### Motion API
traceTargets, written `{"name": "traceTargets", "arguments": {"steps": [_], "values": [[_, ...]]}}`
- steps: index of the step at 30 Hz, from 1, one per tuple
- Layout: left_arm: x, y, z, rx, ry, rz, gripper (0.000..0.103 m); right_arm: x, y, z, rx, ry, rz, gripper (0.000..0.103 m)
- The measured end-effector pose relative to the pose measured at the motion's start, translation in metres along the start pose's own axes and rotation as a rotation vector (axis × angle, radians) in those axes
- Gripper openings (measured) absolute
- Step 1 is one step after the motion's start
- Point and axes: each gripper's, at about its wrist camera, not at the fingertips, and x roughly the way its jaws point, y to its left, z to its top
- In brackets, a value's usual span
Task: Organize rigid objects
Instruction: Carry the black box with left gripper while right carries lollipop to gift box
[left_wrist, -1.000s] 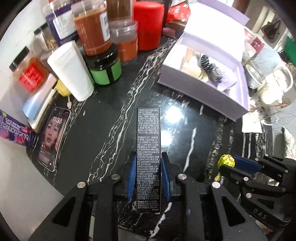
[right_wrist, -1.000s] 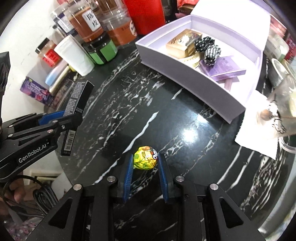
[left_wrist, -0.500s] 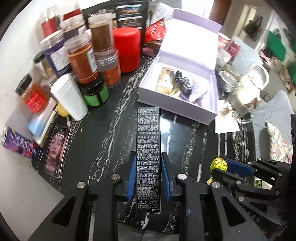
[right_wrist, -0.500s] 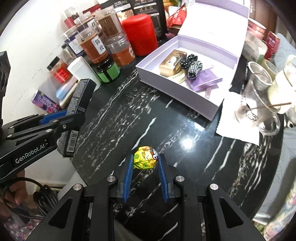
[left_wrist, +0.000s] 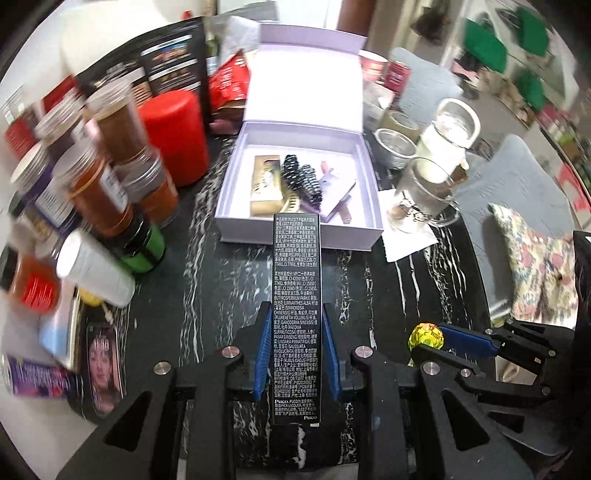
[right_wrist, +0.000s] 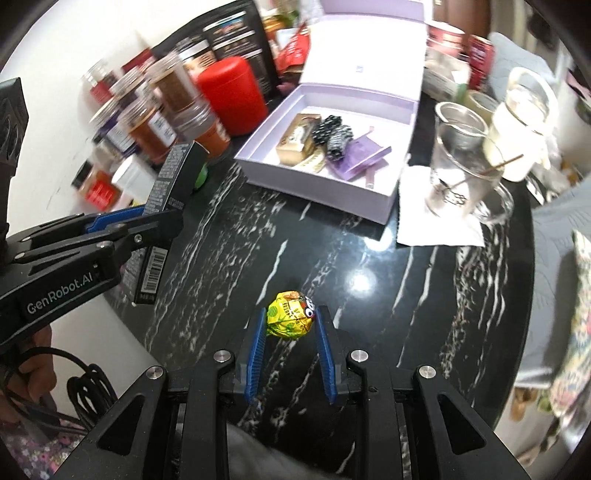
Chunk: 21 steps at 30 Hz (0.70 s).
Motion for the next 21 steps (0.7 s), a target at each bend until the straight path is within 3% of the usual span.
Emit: {"name": "traceTargets", "arguments": {"steps": [9,21], "values": [[0.008,0.009,0.036,0.094,-0.008,-0.04,0.025,0.001,0.0,0.02,0.116,-0.048,-0.052,0.027],[0.052,0.019,0.094,0.045,0.032,-0.05,0.025,0.024,-0.024,0.084,0.107,-0.044,-0.063,0.027]]}}
